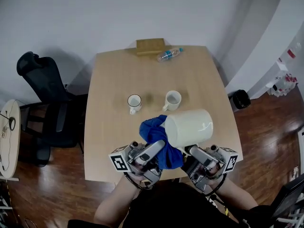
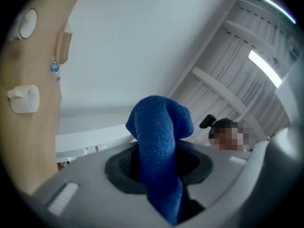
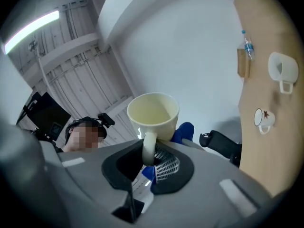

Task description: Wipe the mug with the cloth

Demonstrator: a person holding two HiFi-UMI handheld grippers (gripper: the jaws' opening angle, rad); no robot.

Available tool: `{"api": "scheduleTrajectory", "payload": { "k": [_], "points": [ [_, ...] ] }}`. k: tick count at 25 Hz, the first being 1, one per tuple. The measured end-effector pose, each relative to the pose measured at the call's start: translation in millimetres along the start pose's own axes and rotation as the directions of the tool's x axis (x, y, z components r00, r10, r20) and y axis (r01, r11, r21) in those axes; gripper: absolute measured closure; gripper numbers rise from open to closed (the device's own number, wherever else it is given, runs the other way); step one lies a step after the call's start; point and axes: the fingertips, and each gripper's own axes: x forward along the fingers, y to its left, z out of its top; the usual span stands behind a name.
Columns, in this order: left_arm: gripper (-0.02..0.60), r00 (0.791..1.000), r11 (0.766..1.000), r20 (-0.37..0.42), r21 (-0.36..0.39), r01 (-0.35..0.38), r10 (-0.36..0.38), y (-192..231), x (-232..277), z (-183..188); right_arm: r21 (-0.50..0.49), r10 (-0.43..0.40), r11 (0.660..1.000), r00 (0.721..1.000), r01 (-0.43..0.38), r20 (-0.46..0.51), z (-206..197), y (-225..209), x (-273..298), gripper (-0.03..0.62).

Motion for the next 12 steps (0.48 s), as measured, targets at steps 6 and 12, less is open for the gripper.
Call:
{"api": "scheduleTrajectory", "payload": {
  "k": [6,12],
  "points": [
    [0.430,0.953,0.913,-0.030,0.298,-0.278,0.300,13,-12,9,-0.175,-0.174,0.971,0.984,0.164,-0.041,8,-10,3,0.556],
    [0.434,0.787,0.650,-0.160,0.672,-0.355,0.596,12,-21,43,-0.338,-0.443,0.872,0.865,0.355,-0.236,-18,-34,-24,0.556]
  ]
}}
